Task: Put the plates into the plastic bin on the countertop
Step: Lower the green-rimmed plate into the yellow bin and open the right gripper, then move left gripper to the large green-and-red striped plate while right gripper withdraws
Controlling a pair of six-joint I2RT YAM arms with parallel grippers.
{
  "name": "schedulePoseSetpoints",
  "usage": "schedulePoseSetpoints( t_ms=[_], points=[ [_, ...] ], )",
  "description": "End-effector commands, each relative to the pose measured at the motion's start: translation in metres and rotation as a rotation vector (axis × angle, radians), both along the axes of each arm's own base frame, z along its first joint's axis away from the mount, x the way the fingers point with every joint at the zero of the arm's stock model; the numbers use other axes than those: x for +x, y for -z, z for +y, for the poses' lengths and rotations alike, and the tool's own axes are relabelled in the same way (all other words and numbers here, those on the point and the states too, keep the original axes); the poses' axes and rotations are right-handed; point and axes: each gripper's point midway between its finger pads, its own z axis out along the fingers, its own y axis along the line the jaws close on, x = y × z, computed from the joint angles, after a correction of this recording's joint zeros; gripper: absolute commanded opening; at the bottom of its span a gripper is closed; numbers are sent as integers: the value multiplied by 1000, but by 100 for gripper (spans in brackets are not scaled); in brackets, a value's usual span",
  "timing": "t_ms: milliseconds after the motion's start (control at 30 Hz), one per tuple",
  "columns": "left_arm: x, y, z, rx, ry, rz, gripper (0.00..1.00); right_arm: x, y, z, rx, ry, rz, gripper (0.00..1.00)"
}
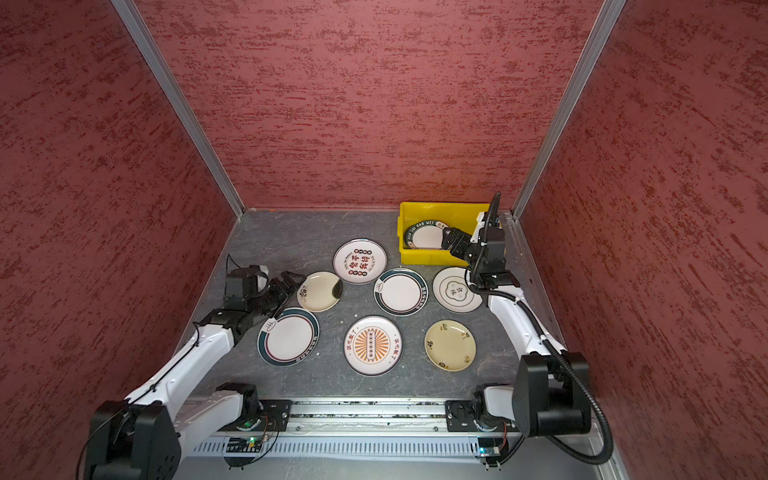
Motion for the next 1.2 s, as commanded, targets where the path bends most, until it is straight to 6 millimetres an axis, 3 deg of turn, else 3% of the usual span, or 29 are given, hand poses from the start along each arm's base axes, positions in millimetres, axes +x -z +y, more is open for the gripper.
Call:
schedulePoseSetpoints(
  t_ms=[0, 200, 467, 667, 800, 1033, 1167],
  points=[
    [-37, 12, 27, 106, -105, 158, 99, -17, -21, 22, 48, -120, -111, 99],
    [-86, 21, 44, 168, -162, 302, 99, -39, -22, 33, 75, -190, -138, 99],
    [-131, 53, 32, 46, -200, 431, 97, -52, -18, 43, 91, -258, -118, 99],
    [-149, 63, 24, 19, -190, 494, 96, -51, -9, 38, 47, -237, -86, 99],
    [-158, 69, 18, 4, -187, 532, 90, -52, -8, 36, 46, -223, -73, 99],
    [-167, 91, 5, -62, -211, 589, 84, -50, -8, 28, 35, -172, -54, 99],
    [-170, 96, 8, -20, -226, 597, 81, -47, -5, 31, 54, -187, -29, 99]
  ],
)
